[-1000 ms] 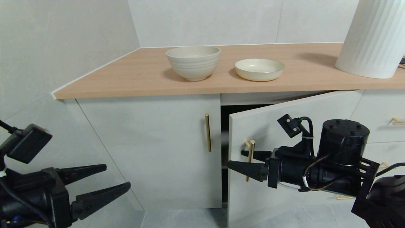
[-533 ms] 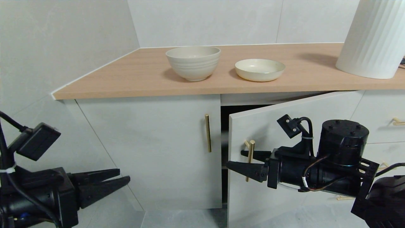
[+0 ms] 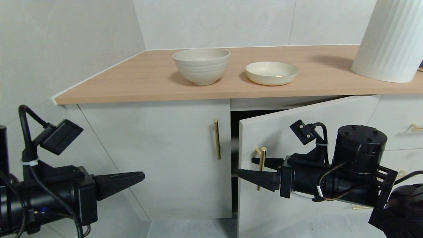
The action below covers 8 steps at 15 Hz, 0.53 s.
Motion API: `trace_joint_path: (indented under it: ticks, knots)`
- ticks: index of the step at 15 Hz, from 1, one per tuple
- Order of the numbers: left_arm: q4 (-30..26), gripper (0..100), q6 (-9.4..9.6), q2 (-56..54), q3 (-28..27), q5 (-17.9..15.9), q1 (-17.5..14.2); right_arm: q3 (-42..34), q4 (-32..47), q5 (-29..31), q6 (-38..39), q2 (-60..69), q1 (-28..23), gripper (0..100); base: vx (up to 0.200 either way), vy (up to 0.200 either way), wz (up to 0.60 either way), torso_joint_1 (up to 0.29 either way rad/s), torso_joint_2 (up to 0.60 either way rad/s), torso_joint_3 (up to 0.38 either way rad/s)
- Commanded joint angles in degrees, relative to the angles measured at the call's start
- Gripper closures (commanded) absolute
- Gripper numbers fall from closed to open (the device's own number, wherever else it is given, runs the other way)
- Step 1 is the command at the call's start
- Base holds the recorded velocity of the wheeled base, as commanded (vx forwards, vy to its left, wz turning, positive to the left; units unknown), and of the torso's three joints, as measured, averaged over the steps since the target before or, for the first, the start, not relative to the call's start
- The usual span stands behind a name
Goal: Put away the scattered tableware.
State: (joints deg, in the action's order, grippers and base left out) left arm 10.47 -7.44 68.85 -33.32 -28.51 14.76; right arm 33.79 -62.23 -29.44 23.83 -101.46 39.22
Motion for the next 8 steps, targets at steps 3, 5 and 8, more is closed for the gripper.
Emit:
trace_joint_path:
  ticks: [3, 5, 8]
  knots:
    - [0.25, 100, -0.65, 12.09, -7.82, -0.14, 3.69, -0.31, -0.17, 0.00, -0.01, 0.83, 0.07, 0, 0.000, 0.000, 0.00, 0.000, 0.00, 0.000]
    - [3.06, 100, -0.74, 20.18, -13.27, -0.05, 6.51, -0.75, -0.17, 0.00, -0.01, 0.92, 0.07, 0, 0.000, 0.000, 0.00, 0.000, 0.00, 0.000]
    - [11.24, 100, -1.79, 28.09, -15.99, 0.21, 9.85, -1.10, -0.17, 0.00, -0.01, 1.18, 0.07, 0, 0.000, 0.000, 0.00, 0.000, 0.00, 0.000]
